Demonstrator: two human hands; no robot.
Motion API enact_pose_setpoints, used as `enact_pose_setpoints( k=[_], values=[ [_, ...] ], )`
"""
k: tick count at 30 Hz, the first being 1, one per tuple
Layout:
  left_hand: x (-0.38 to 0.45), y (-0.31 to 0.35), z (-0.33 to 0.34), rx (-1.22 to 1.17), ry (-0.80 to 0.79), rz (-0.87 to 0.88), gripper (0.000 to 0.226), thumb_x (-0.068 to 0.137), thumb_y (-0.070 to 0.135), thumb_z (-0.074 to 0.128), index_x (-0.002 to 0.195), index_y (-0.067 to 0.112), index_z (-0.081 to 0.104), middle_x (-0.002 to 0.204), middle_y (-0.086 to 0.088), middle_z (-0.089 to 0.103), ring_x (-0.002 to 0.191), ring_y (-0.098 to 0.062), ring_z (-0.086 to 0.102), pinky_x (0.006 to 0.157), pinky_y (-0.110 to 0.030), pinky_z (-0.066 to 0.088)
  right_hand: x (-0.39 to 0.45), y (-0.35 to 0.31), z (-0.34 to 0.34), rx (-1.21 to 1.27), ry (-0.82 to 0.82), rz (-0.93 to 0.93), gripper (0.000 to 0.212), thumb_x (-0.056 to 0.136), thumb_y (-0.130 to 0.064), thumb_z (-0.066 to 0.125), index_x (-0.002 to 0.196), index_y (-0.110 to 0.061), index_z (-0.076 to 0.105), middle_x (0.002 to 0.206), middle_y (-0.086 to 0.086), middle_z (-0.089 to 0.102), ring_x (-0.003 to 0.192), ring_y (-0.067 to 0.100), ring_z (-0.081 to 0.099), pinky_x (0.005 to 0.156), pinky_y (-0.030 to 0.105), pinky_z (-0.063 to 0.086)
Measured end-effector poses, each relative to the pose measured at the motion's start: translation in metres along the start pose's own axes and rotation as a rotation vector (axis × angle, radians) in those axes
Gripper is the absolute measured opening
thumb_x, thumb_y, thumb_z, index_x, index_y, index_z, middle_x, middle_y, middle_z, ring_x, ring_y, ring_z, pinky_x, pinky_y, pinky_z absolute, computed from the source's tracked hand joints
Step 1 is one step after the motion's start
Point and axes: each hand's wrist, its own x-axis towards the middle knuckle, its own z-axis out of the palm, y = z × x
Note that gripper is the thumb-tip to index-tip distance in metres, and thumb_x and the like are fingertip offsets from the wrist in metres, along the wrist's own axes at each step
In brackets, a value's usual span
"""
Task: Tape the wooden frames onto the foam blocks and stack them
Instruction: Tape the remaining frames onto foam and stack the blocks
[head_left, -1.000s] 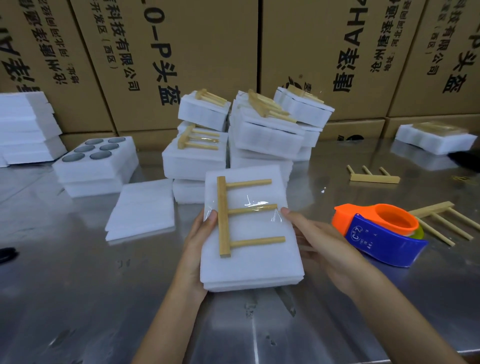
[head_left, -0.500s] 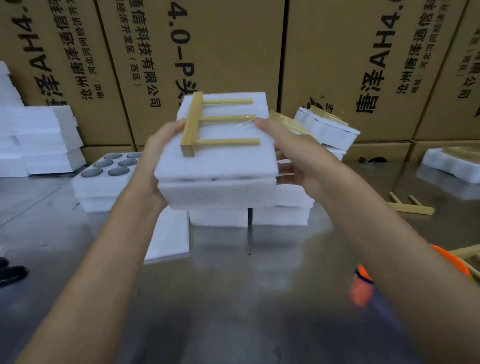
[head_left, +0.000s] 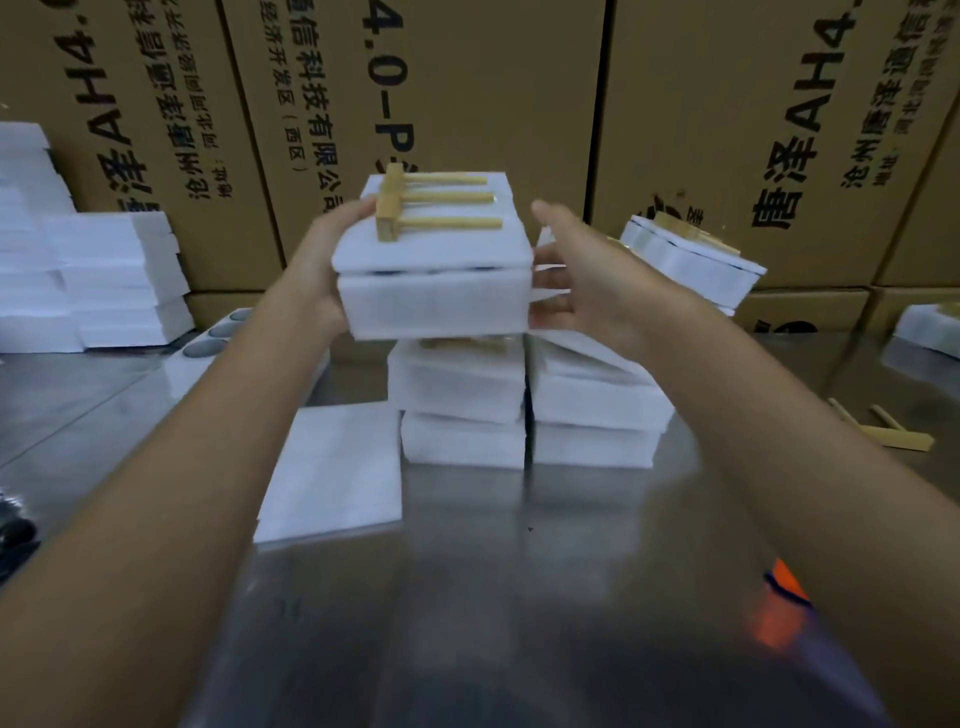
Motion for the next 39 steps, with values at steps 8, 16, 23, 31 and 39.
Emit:
enact_pose_setpoints(
  k=[8, 16, 23, 31, 39],
  values=[
    [0.06, -0.033, -0.019, 0.176, 0.022, -0.275, 0.05, 0.098, 0.034, 0.051, 0.063, 0.012, 0.078, 0.069, -0.005, 0.072, 0.057, -0.018, 0.071, 0.05, -0.026, 0.057, 0.004, 0.036, -0.02, -0.725, 0.312, -0.298, 0.038, 0.088, -0.039, 0.065, 0.12, -0.018, 0.063, 0.116, 0.0, 0.063, 0.108, 0.021, 0.061, 0.088, 0.035, 0.051],
    [0.071, -0.039, -0.041, 0.263, -0.083, -0.346, 0.032, 0.082, 0.048, 0.064, 0.072, 0.022, 0.081, 0.08, 0.001, 0.075, 0.069, -0.016, 0.073, 0.06, -0.027, 0.059, 0.024, 0.075, -0.072, -1.128, 0.381, -0.218, 0.1, 0.072, -0.064, 0.075, 0.151, -0.042, 0.018, 0.154, 0.004, 0.029, 0.14, 0.037, 0.023, 0.106, 0.056, 0.031],
    [0.07, -0.059, -0.04, 0.139, -0.075, -0.312, 0.042, 0.09, 0.058, 0.051, 0.09, 0.027, 0.078, 0.095, -0.002, 0.072, 0.081, -0.02, 0.072, 0.071, -0.029, 0.058, 0.018, 0.075, -0.114, -0.979, 0.194, -0.338, 0.092, 0.079, -0.046, 0.079, 0.153, -0.04, 0.025, 0.157, -0.005, 0.033, 0.145, 0.024, 0.026, 0.117, 0.046, 0.027],
    [0.044, -0.07, -0.035, 0.033, 0.19, -0.073, 0.049, 0.089, 0.048, 0.054, 0.123, 0.016, 0.069, 0.123, -0.007, 0.07, 0.114, -0.026, 0.065, 0.087, -0.035, 0.051, 0.011, 0.086, -0.104, -1.111, 0.31, -0.278, 0.075, 0.092, -0.041, 0.066, 0.154, -0.037, 0.024, 0.166, -0.002, 0.006, 0.153, 0.021, 0.001, 0.117, 0.055, 0.014],
    [0.031, -0.069, -0.01, 0.266, 0.274, -0.146, 0.049, 0.097, 0.065, 0.037, 0.107, 0.028, 0.067, 0.105, -0.002, 0.072, 0.098, -0.018, 0.067, 0.084, -0.034, 0.054, -0.032, 0.101, -0.04, -1.06, 0.39, -0.634, 0.051, 0.091, -0.02, 0.059, 0.14, -0.022, 0.047, 0.164, 0.002, 0.019, 0.152, 0.017, 0.009, 0.119, 0.044, 0.009]
  ],
)
